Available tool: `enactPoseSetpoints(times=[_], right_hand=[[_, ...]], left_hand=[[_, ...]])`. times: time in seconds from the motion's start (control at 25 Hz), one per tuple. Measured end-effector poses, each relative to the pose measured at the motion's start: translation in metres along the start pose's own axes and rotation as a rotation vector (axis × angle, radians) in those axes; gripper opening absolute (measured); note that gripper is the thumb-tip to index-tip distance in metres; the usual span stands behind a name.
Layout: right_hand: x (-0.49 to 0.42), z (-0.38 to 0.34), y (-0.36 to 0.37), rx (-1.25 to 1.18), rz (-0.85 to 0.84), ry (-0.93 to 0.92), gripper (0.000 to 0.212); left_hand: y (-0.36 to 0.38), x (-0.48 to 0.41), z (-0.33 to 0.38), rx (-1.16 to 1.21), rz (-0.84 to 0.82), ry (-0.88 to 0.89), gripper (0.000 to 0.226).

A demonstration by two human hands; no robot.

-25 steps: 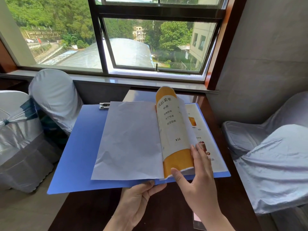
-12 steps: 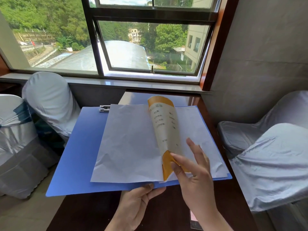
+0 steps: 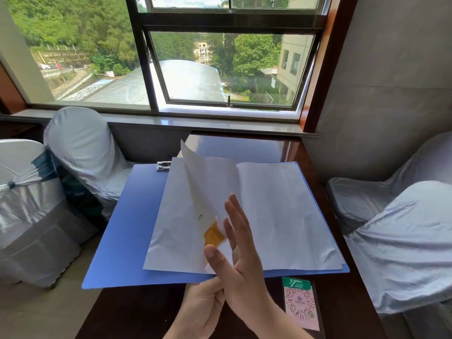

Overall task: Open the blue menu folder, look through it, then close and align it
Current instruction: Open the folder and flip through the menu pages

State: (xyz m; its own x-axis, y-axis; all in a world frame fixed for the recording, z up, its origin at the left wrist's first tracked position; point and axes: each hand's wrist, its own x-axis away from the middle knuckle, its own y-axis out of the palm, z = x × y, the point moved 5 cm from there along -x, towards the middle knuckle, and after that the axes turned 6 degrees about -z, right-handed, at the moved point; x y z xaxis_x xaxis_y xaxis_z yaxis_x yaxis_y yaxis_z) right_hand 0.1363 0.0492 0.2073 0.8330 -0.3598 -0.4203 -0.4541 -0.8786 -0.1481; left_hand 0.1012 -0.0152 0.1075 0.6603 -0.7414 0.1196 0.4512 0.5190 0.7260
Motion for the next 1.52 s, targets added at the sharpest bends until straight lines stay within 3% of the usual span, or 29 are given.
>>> enactPoseSetpoints(times=[0.04,0.12,0.2,0.28,0.4,0.52,0.84,1.12,1.28,1.36,1.52], right_hand=[[-0.001,0.004,0.001,-0.056,-0.015,0.027,0.061],[-0.003,0.011,0.004,-0.079,-0.092,0.128,0.054],[-0.003,0.019,0.009,0.105,-0.245,0.231,0.052],[0.0,0.025,0.008,0.254,-0.292,0.266,0.051],[0.004,0.026,-0.019,0.343,-0.156,0.272,0.054],[0.01,0.032,-0.064,0.655,-0.051,0.271,0.066],[0.02,0.045,-0.129,1.243,0.036,0.465,0.09],[0.014,0.063,-0.121,0.966,-0.038,0.581,0.098],[0.009,0.063,-0.113,0.837,0.04,0.575,0.1],[0.005,0.06,-0.108,0.793,0.1,0.541,0.089],[0.002,0.051,-0.101,0.712,0.184,0.325,0.039]], left_hand=[[0.0,0.0,0.001,-0.011,-0.019,0.005,0.051],[-0.003,-0.003,0.003,-0.023,-0.023,0.033,0.046],[-0.004,-0.003,0.001,0.024,-0.037,0.019,0.046],[-0.004,-0.004,0.002,-0.004,-0.048,0.005,0.04],[-0.008,-0.01,0.005,-0.043,-0.048,0.04,0.05],[-0.011,-0.017,0.012,-0.017,-0.045,0.067,0.059],[-0.006,-0.037,0.022,-0.001,-0.029,0.092,0.044],[0.0,-0.04,0.017,0.033,-0.028,0.075,0.05],[0.0,-0.039,0.015,0.023,-0.031,0.068,0.054],[-0.003,-0.039,0.014,0.04,-0.001,0.057,0.057],[-0.002,-0.036,0.016,0.025,-0.018,0.07,0.055]])
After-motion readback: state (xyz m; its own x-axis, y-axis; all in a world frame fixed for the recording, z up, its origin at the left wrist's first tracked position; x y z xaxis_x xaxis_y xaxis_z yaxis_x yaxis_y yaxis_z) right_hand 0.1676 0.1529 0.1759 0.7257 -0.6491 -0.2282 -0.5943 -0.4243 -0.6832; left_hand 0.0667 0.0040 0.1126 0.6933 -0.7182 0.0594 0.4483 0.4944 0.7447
